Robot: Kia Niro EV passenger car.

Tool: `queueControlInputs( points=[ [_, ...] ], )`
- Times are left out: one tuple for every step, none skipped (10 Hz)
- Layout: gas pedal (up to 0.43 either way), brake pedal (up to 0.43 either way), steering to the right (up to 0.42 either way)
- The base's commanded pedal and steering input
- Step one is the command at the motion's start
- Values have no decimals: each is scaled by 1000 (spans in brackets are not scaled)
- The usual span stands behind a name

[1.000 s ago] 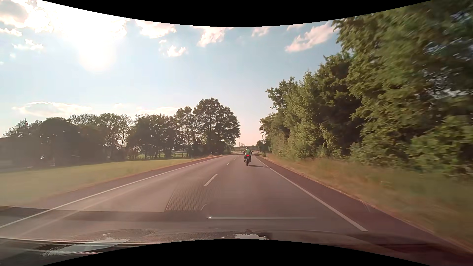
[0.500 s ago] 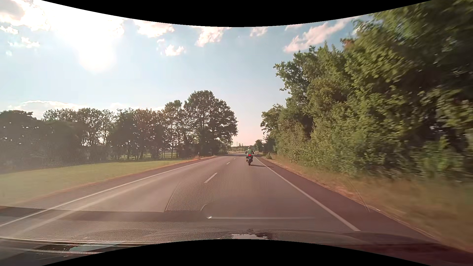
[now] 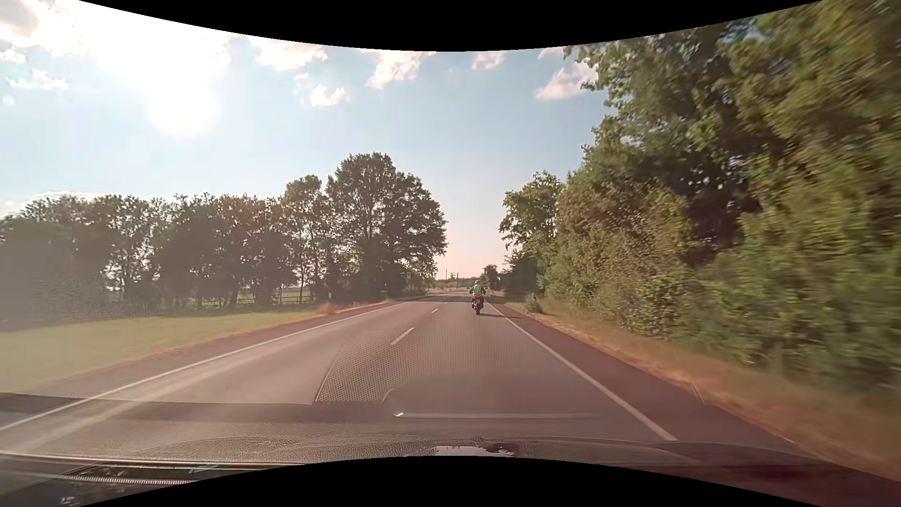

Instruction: Follow the waypoints while adhering to traffic rules and regulations

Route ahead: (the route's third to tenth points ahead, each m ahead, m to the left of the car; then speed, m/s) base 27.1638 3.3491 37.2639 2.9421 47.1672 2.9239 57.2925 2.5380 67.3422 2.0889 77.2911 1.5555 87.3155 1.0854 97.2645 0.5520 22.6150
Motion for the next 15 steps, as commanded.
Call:
queueControlInputs(
  points=[
    [220,0,2],
    [220,0,2],
    [220,0,2],
    [220,0,2],
    [220,0,2],
    [220,0,2],
    [220,0,2],
    [220,0,2],
    [220,0,2],
    [220,0,2],
    [220,0,2],
    [220,0,1],
    [220,0,0],
    [220,0,-1],
    [228,0,0]
  ],
)
